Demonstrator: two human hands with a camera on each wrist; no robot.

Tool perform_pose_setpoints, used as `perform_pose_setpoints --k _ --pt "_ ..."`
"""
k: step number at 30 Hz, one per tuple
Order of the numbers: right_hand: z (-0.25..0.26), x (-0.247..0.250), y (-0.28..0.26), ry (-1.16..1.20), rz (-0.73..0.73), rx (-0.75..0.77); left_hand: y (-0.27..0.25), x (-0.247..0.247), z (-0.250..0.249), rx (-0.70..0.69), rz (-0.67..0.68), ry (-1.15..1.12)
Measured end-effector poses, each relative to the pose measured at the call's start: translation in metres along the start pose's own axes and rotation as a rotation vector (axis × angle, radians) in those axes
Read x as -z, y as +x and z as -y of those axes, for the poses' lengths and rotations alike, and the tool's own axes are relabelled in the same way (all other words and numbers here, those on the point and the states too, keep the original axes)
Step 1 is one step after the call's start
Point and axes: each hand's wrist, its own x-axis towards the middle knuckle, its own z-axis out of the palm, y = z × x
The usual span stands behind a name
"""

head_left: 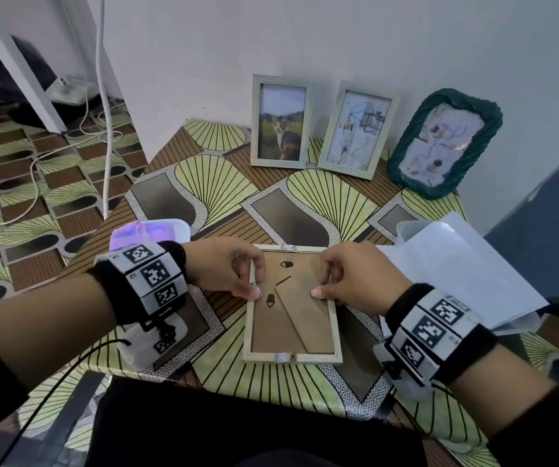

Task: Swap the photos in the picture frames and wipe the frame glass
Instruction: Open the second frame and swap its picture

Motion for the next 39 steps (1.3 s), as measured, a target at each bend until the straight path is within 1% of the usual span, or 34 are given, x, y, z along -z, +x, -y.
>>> perform_pose_setpoints --k 2,4,6,8,9,11,13,14,15,16,18,19,21,23,25,27,30,35,39 --pt "0.000 -0.001 -0.001 -0.006 -0.009 0.004 0.001 -0.009 -0.003 0.019 -0.118 0.135" --pt "0.000 -0.001 0.000 -0.003 -0.015 0.006 0.000 -0.019 -0.006 0.011 -0.210 0.219" --pt "0.000 0.000 0.000 -0.001 -0.004 0.003 -0.002 -0.022 -0.006 -0.012 -0.247 0.222" --pt "0.000 0.000 0.001 -0.003 0.005 0.003 -0.008 -0.020 -0.006 -0.026 -0.277 0.147" --pt "0.000 0.000 0.001 0.009 -0.018 0.004 -0.012 -0.018 -0.006 -0.034 -0.302 0.097" --pt "0.000 0.000 0.003 0.044 -0.117 0.016 -0.021 -0.018 -0.008 -0.074 -0.379 0.058" --pt "0.001 0.001 0.006 0.072 -0.200 0.067 -0.032 -0.024 -0.010 -0.152 -0.480 0.108" --pt "0.002 0.002 0.008 0.086 -0.219 0.102 -0.039 -0.028 -0.012 -0.202 -0.512 0.139" --pt "0.002 0.003 0.010 0.093 -0.220 0.140 -0.047 -0.032 -0.013 -0.256 -0.512 0.171" --pt "0.001 0.003 0.011 0.086 -0.199 0.172 -0.056 -0.036 -0.015 -0.312 -0.478 0.215" --pt "0.000 0.001 0.014 0.033 -0.097 0.213 -0.073 -0.045 -0.018 -0.408 -0.365 0.372" --pt "0.000 0.000 0.015 -0.004 -0.028 0.228 -0.081 -0.049 -0.018 -0.434 -0.309 0.465" --pt "0.002 -0.004 0.015 -0.115 0.099 0.240 -0.093 -0.052 -0.017 -0.433 -0.228 0.606" --pt "0.004 -0.006 0.014 -0.229 0.153 0.232 -0.099 -0.050 -0.015 -0.407 -0.188 0.676" --pt "0.005 -0.006 0.011 -0.301 0.113 0.190 -0.101 -0.043 -0.011 -0.342 -0.153 0.716" --pt "0.005 -0.004 0.003 -0.338 0.061 0.115 -0.097 -0.035 -0.005 -0.242 -0.127 0.756" --pt "0.004 -0.005 -0.013 -0.387 0.015 0.065 -0.087 -0.025 0.008 -0.135 -0.135 0.771" --pt "0.005 -0.006 -0.041 -0.414 -0.030 0.059 -0.058 -0.015 0.015 -0.087 -0.184 0.720" --pt "0.008 -0.005 -0.050 -0.329 -0.078 0.042 -0.038 -0.009 0.010 -0.061 -0.153 0.646"
